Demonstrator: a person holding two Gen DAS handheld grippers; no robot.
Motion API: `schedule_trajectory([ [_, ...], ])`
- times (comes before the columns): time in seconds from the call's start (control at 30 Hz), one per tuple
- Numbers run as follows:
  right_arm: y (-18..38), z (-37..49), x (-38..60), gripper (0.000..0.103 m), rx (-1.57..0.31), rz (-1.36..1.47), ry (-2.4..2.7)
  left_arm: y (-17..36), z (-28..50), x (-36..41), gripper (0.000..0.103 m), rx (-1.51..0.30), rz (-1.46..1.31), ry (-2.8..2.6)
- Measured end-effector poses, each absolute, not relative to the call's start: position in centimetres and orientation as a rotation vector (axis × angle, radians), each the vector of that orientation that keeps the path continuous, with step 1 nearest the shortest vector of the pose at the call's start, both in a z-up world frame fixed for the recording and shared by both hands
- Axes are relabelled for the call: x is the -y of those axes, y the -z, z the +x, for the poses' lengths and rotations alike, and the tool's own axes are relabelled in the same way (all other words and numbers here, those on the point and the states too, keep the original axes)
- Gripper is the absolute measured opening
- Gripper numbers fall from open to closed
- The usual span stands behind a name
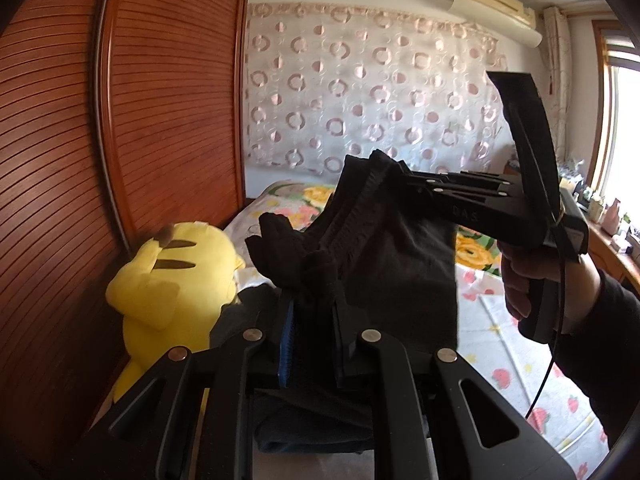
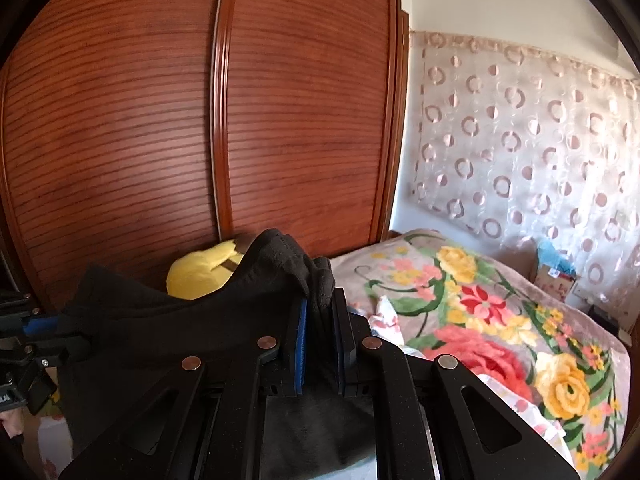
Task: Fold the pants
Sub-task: 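Carry the black garment with both grippers over the stack of folded jeans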
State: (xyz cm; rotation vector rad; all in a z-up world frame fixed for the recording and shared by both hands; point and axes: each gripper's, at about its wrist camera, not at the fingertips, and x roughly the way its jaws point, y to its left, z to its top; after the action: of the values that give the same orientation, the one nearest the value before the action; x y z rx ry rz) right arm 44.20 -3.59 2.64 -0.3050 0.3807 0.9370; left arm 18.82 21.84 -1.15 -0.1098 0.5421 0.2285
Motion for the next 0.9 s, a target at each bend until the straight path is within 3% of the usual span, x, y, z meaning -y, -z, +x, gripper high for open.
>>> schedule_trajectory([
  [0.07,-2.5,44.7,4.0,0.012,-0.404,-0.297,-0.937,1.3,18.7,-21.8,0.016,-0.555,-0.099,-0.242],
  [0.17,-2.9,45.2,4.9,0.026,-0.424,-0.283,-0.928,1.2,18.9,-21.7,0.019,-0.574,-0.085,-0.241],
  [0.27,-3.5,45.1,6.4,0.029,-0.437,-0.249,-0.931,1.0,19.1,-21.6,0.029,-0.583,-0.07,-0.246],
  [0.37,-3.9,44.4,7.7,0.03,-0.448,-0.229,-0.94,0.9,19.1,-22.1,0.049,-0.577,-0.065,-0.25],
  [0.47,-3.9,43.7,8.4,0.03,-0.458,-0.216,-0.953,0.7,19.3,-22.1,0.059,-0.581,-0.061,-0.256],
  [0.53,-3.8,43.6,8.6,0.03,-0.462,-0.213,-0.954,0.7,19.3,-22.1,0.077,-0.58,-0.061,-0.257],
  [0.9,-3.8,42.3,8.0,0.03,-0.477,-0.215,-0.941,0.9,18.9,-21.6,0.08,-0.58,-0.044,-0.251],
])
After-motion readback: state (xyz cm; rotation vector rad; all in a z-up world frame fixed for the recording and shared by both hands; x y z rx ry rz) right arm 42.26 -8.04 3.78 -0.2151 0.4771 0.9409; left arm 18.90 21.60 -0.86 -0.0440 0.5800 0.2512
